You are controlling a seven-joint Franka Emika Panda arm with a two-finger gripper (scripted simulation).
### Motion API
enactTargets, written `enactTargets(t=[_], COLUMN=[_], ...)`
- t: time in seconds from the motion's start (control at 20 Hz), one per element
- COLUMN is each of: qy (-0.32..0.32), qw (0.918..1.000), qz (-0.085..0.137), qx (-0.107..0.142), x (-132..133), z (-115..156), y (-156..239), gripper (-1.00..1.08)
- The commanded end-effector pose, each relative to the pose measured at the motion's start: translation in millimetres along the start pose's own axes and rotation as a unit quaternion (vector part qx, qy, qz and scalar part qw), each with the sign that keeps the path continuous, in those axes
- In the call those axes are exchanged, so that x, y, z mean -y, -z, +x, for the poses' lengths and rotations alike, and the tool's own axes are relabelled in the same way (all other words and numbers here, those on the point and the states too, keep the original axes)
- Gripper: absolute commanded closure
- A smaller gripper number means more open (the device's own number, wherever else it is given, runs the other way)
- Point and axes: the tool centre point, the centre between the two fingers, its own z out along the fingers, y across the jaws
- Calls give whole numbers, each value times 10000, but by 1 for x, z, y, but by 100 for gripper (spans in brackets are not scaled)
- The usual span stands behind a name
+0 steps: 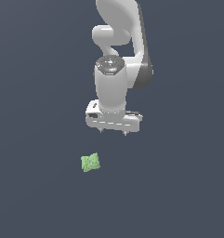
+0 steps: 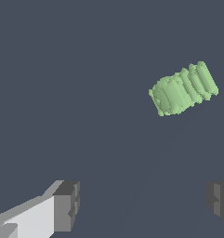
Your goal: Pick up the object and move it to a goal position.
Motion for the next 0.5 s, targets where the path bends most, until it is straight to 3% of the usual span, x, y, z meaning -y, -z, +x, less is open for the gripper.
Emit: enactTargets(t=[0.0, 0.2, 0.45], qy=[-329, -958, -1757], qw=[9995, 9954, 9844], qz=[-1, -8, -28], qx=[14, 36, 58], x=[-5, -15, -29], z=[7, 19, 34], y=[-4, -11, -20], gripper=[-92, -92, -92])
